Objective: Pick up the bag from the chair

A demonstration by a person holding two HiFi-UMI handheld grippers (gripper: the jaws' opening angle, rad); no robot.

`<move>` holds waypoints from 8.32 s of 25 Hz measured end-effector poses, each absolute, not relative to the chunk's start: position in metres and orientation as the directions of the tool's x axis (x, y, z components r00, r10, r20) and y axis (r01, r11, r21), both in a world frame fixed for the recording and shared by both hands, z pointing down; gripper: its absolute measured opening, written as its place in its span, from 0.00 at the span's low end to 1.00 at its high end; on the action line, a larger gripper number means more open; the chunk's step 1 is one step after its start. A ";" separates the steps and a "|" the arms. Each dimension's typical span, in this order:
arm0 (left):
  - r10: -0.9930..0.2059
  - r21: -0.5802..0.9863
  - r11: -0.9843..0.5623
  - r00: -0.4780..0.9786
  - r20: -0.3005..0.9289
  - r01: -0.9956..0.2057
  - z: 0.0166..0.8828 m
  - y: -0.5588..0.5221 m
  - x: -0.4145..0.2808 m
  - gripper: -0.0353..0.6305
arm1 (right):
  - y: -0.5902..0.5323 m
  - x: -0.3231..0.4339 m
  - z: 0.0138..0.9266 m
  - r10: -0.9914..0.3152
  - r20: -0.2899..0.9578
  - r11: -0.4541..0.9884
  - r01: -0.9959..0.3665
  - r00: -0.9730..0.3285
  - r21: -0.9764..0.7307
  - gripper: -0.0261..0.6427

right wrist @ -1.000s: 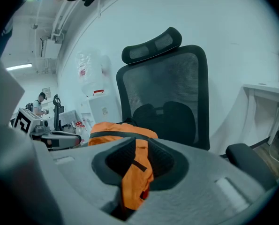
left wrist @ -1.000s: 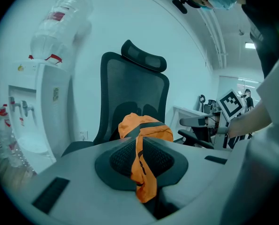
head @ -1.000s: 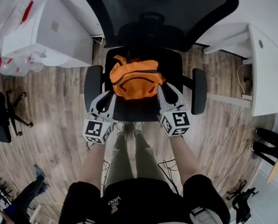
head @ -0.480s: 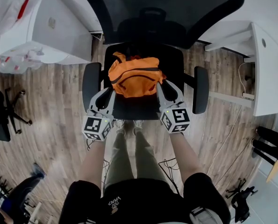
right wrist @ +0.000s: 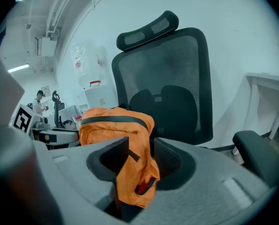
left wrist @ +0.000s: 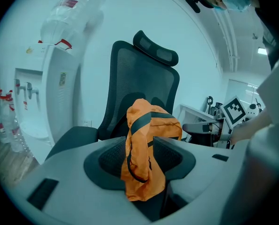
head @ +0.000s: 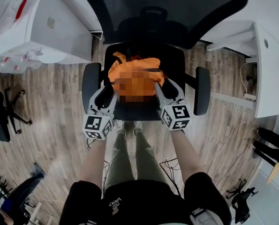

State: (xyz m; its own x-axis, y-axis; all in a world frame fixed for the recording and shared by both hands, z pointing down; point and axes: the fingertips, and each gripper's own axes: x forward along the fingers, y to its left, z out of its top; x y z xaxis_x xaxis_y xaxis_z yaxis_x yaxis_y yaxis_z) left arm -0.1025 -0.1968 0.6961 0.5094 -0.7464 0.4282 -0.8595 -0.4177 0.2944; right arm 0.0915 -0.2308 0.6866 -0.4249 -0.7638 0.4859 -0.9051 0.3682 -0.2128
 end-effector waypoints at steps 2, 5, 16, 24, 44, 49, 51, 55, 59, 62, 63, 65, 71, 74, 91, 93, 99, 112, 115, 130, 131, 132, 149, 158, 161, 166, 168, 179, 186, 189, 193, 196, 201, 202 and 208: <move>-0.744 0.292 -0.419 0.509 0.432 -0.860 0.698 -0.200 -0.101 0.33 | -0.233 0.091 0.692 -0.756 0.497 0.367 -0.905 -0.426 -0.217 0.31; -0.736 0.295 -0.418 0.510 0.445 -0.859 0.702 -0.204 -0.098 0.34 | -0.234 0.090 0.699 -0.747 0.508 0.367 -0.903 -0.429 -0.222 0.34; -0.710 0.304 -0.430 0.526 0.469 -0.850 0.710 -0.219 -0.085 0.34 | -0.246 0.080 0.716 -0.711 0.527 0.393 -0.885 -0.466 -0.251 0.36; -0.689 0.301 -0.442 0.534 0.490 -0.845 0.711 -0.220 -0.085 0.31 | -0.248 0.079 0.718 -0.712 0.530 0.395 -0.887 -0.460 -0.238 0.19; -0.674 0.303 -0.448 0.540 0.504 -0.841 0.704 -0.218 -0.089 0.10 | -0.233 0.072 0.700 -0.712 0.509 0.428 -0.874 -0.484 -0.232 0.08; -0.677 0.296 -0.464 0.550 0.489 -0.835 0.692 -0.218 -0.091 0.09 | -0.229 0.070 0.686 -0.730 0.481 0.425 -0.874 -0.485 -0.236 0.07; -0.680 0.295 -0.470 0.554 0.480 -0.832 0.684 -0.219 -0.091 0.09 | -0.228 0.070 0.676 -0.739 0.466 0.430 -0.873 -0.487 -0.230 0.07; -0.678 0.281 -0.493 0.566 0.468 -0.823 0.665 -0.218 -0.089 0.09 | -0.223 0.072 0.655 -0.752 0.449 0.436 -0.875 -0.484 -0.213 0.07; -0.676 0.267 -0.519 0.581 0.453 -0.812 0.645 -0.218 -0.088 0.09 | -0.220 0.075 0.634 -0.769 0.432 0.428 -0.881 -0.471 -0.199 0.07; -0.677 0.256 -0.537 0.591 0.438 -0.804 0.630 -0.218 -0.085 0.09 | -0.219 0.078 0.618 -0.781 0.420 0.421 -0.886 -0.462 -0.193 0.07; -0.677 0.253 -0.542 0.595 0.433 -0.801 0.624 -0.218 -0.084 0.09 | -0.218 0.079 0.613 -0.785 0.416 0.418 -0.888 -0.459 -0.190 0.07; -0.676 0.247 -0.554 0.603 0.424 -0.795 0.613 -0.218 -0.081 0.09 | -0.216 0.082 0.602 -0.792 0.412 0.412 -0.892 -0.451 -0.185 0.07; -0.672 0.229 -0.588 0.626 0.396 -0.776 0.576 -0.216 -0.079 0.09 | -0.209 0.085 0.565 -0.816 0.386 0.395 -0.902 -0.431 -0.173 0.07; -0.673 0.220 -0.604 0.638 0.375 -0.766 0.552 -0.214 -0.075 0.09 | -0.203 0.088 0.539 -0.830 0.360 0.391 -0.905 -0.426 -0.169 0.07; -0.656 0.121 -0.698 0.698 0.288 -0.706 0.433 -0.194 -0.056 0.09 | -0.167 0.105 0.416 -0.900 0.260 0.336 -0.936 -0.351 -0.103 0.07; -0.654 0.108 -0.707 0.704 0.276 -0.699 0.420 -0.194 -0.052 0.09 | -0.165 0.108 0.404 -0.906 0.244 0.333 -0.938 -0.346 -0.094 0.07; -0.649 0.093 -0.723 0.719 0.249 -0.684 0.390 -0.187 -0.044 0.09 | -0.154 0.116 0.370 -0.923 0.195 0.324 -0.944 -0.331 -0.070 0.07; -0.618 0.049 -0.766 0.755 0.217 -0.641 0.332 -0.183 -0.029 0.09 | -0.140 0.130 0.314 -0.950 0.115 0.288 -0.957 -0.289 -0.030 0.07; -0.608 0.041 -0.777 0.766 0.209 -0.628 0.321 -0.182 -0.025 0.09 | -0.137 0.134 0.303 -0.954 0.095 0.282 -0.959 -0.283 -0.028 0.07; -0.596 0.012 -0.796 0.787 0.161 -0.605 0.282 -0.180 -0.023 0.09 | -0.133 0.136 0.265 -0.962 0.052 0.267 -0.964 -0.267 -0.001 0.07; -0.595 0.011 -0.797 0.788 0.158 -0.604 0.279 -0.181 -0.023 0.09 | -0.133 0.136 0.262 -0.963 0.047 0.268 -0.964 -0.267 0.002 0.07; -0.594 0.008 -0.798 0.789 0.155 -0.602 0.275 -0.181 -0.023 0.09 | -0.133 0.136 0.258 -0.963 0.042 0.268 -0.963 -0.267 0.006 0.07; -0.577 -0.032 -0.817 0.813 0.077 -0.576 0.221 -0.182 -0.027 0.09 | -0.132 0.133 0.205 -0.968 -0.047 0.247 -0.968 -0.248 0.035 0.07; -0.565 -0.055 -0.825 0.824 0.052 -0.562 0.197 -0.179 -0.023 0.09 | -0.126 0.137 0.185 -0.968 -0.070 0.240 -0.970 -0.243 0.046 0.07; -0.562 -0.058 -0.827 0.826 0.045 -0.559 0.192 -0.176 -0.022 0.09 | -0.124 0.139 0.179 -0.967 -0.076 0.240 -0.970 -0.243 0.047 0.07; -0.560 -0.051 -0.828 0.828 0.035 -0.558 0.189 -0.174 -0.020 0.09 | -0.122 0.141 0.174 -0.967 -0.083 0.240 -0.970 -0.243 0.046 0.07; -0.559 -0.050 -0.829 0.828 0.032 -0.557 0.188 -0.173 -0.019 0.09 | -0.121 0.143 0.174 -0.966 -0.085 0.240 -0.970 -0.243 0.042 0.07; -0.563 -0.054 -0.825 0.826 0.019 -0.562 0.179 -0.173 -0.019 0.09 | -0.121 0.143 0.167 -0.965 -0.092 0.241 -0.969 -0.244 0.050 0.07; -0.565 -0.057 -0.825 0.825 0.020 -0.563 0.177 -0.172 -0.019 0.09 | -0.120 0.142 0.165 -0.965 -0.097 0.238 -0.970 -0.242 0.054 0.07; -0.562 -0.058 -0.826 0.827 0.024 -0.560 0.178 -0.171 -0.019 0.09 | -0.119 0.142 0.166 -0.967 -0.092 0.235 -0.971 -0.239 0.053 0.07; -0.561 -0.056 -0.827 0.827 0.031 -0.559 0.180 -0.170 -0.018 0.09 | -0.118 0.142 0.168 -0.968 -0.084 0.232 -0.971 -0.236 0.055 0.07; -0.560 -0.055 -0.828 0.828 0.036 -0.558 0.183 -0.169 -0.018 0.09 | -0.116 0.143 0.171 -0.969 -0.080 0.231 -0.972 -0.235 0.054 0.07; -0.558 -0.052 -0.829 0.829 0.037 -0.556 0.184 -0.166 -0.017 0.09 | -0.113 0.144 0.173 -0.970 -0.076 0.229 -0.972 -0.232 0.053 0.07; -0.559 -0.050 -0.829 0.829 0.037 -0.557 0.185 -0.165 -0.016 0.09 | -0.113 0.144 0.173 -0.970 -0.076 0.229 -0.972 -0.232 0.053 0.07; -0.560 -0.050 -0.828 0.828 0.034 -0.558 0.184 -0.165 -0.015 0.09 | -0.112 0.146 0.173 -0.969 -0.077 0.230 -0.972 -0.233 0.053 0.07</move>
State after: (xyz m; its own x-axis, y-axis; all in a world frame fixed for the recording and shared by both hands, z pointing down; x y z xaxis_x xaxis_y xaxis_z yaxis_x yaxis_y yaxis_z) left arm -0.0147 -0.1650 0.1842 0.8279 -0.5598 0.0338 -0.5580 -0.8283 -0.0501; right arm 0.1459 -0.1118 0.1729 -0.2332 -0.9694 -0.0770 -0.9718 0.2296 0.0530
